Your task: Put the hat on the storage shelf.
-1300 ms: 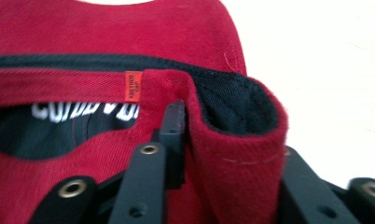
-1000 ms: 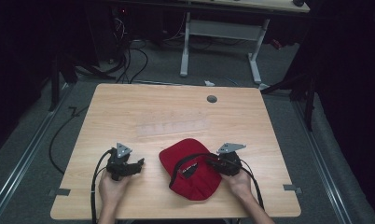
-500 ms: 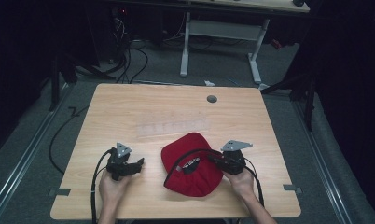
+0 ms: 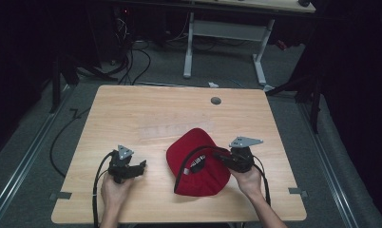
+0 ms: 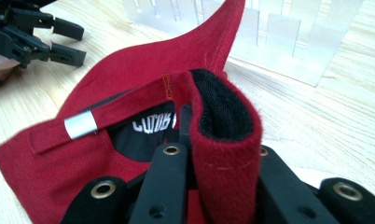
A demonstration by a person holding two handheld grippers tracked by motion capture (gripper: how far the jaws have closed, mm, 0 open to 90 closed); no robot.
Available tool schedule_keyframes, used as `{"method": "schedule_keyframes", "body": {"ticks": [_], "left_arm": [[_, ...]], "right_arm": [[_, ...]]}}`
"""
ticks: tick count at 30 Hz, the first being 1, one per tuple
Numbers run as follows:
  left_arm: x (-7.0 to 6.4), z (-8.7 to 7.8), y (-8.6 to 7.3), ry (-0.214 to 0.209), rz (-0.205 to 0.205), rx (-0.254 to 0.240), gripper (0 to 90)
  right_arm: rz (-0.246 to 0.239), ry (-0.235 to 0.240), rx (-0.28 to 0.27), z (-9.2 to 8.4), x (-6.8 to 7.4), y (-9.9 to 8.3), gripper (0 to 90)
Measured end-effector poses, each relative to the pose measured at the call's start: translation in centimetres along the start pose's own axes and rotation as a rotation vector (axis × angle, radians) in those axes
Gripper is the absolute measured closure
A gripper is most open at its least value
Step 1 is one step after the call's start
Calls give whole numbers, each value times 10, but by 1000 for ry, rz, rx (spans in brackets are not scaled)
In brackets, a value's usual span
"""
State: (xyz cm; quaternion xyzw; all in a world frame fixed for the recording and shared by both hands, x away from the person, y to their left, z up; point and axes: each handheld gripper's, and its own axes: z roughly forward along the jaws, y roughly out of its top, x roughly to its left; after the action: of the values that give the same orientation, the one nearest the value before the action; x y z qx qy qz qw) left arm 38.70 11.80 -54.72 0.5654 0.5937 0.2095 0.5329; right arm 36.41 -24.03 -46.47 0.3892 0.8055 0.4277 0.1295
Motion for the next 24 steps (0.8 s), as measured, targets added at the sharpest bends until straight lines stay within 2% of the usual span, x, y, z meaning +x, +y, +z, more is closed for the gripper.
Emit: {"method": "schedule_keyframes", "body": {"ticks": [11,13,17,22,24], "left_arm": [[-1,-1,-1,-4,11,-3,272],[-3,-2,-2,-6,41,-13,286],[-13,-9,-4,-41,91,-24,289],[-33,-20,-4,-106,152,-38,287],[-41,-23,-5,-134,164,-38,286]], "right_arm": [[49,10,-8,-10,-8,8,844],[51,9,-9,-11,-9,9,845],[59,14,-17,-15,-10,13,845],[65,22,-26,-18,-9,18,845],[75,29,-29,-19,-9,20,845]]}}
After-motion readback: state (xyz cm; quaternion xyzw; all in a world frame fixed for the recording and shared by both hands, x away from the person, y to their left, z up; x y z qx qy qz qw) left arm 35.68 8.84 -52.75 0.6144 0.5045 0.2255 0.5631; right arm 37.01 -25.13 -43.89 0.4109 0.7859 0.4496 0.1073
